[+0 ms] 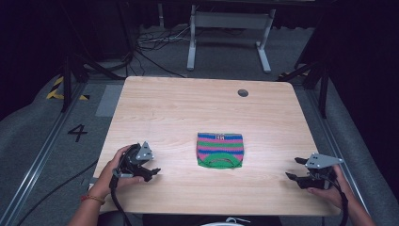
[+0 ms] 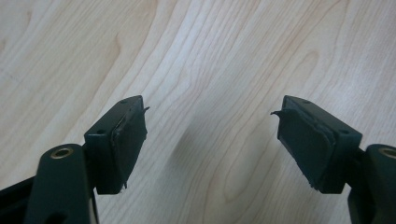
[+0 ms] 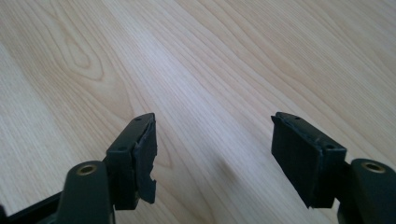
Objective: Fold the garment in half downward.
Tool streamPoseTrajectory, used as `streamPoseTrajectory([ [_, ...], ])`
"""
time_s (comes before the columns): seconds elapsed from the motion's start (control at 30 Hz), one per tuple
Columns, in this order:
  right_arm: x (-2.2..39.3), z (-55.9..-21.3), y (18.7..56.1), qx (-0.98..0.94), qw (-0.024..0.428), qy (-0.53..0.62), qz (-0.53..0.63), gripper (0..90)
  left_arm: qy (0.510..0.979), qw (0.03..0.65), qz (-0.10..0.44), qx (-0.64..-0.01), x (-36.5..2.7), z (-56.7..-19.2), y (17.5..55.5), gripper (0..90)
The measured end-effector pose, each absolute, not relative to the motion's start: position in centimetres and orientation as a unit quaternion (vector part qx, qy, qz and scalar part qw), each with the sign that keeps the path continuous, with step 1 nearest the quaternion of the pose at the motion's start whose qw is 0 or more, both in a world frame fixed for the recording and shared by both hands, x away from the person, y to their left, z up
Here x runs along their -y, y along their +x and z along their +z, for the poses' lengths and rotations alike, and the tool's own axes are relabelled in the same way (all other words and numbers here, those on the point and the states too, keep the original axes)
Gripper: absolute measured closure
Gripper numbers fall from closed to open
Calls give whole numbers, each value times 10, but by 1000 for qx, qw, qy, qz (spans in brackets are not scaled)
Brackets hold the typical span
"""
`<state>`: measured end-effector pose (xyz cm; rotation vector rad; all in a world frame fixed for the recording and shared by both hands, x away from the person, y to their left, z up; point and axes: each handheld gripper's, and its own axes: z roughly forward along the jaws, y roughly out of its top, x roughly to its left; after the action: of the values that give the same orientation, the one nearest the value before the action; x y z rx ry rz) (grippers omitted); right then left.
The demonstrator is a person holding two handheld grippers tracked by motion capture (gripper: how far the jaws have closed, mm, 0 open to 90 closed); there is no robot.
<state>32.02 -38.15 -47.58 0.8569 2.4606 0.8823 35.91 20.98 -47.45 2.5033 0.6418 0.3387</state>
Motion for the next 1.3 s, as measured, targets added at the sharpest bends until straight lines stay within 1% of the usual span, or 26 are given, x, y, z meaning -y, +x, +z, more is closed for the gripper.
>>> streamPoseTrajectory([
  [0.07, 387, -478, 319, -875, 195, 311, 316, 313, 926, 264, 117, -245, -216, -478, 359, 233],
  [0.2, 396, -482, 317, -870, 195, 326, 314, 295, 923, 267, 119, -252, -222, -480, 357, 228],
  [0.3, 405, -487, 316, -862, 198, 343, 317, 272, 916, 279, 116, -263, -236, -483, 352, 223],
  [0.37, 410, -491, 315, -855, 192, 355, 327, 260, 911, 283, 115, -277, -245, -484, 348, 217],
  [0.43, 415, -496, 315, -850, 183, 367, 332, 247, 902, 301, 113, -289, -255, -485, 345, 213],
  [0.53, 420, -500, 317, -841, 180, 381, 340, 237, 893, 318, 106, -300, -263, -486, 342, 202],
  [0.63, 426, -505, 317, -825, 170, 401, 361, 224, 889, 317, 108, -311, -269, -491, 338, 200],
  [0.7, 429, -505, 317, -818, 171, 412, 363, 222, 886, 319, 105, -320, -272, -495, 337, 185],
  [0.73, 431, -505, 316, -816, 179, 414, 361, 220, 881, 327, 96, -328, -273, -497, 336, 154],
  [0.83, 432, -506, 316, -817, 167, 419, 359, 216, 867, 350, 99, -341, -276, -501, 335, 152],
  [0.93, 432, -506, 317, -817, 168, 419, 358, 211, 869, 340, 114, -341, -273, -501, 334, 147],
  [1.13, 432, -506, 316, -817, 168, 420, 359, 208, 865, 341, 115, -349, -272, -501, 333, 143],
  [1.2, 432, -506, 317, -815, 171, 425, 355, 185, 864, 339, 117, -353, -271, -501, 332, 140],
  [1.3, 432, -506, 317, -814, 171, 428, 354, 181, 864, 337, 119, -355, -271, -501, 332, 137],
])
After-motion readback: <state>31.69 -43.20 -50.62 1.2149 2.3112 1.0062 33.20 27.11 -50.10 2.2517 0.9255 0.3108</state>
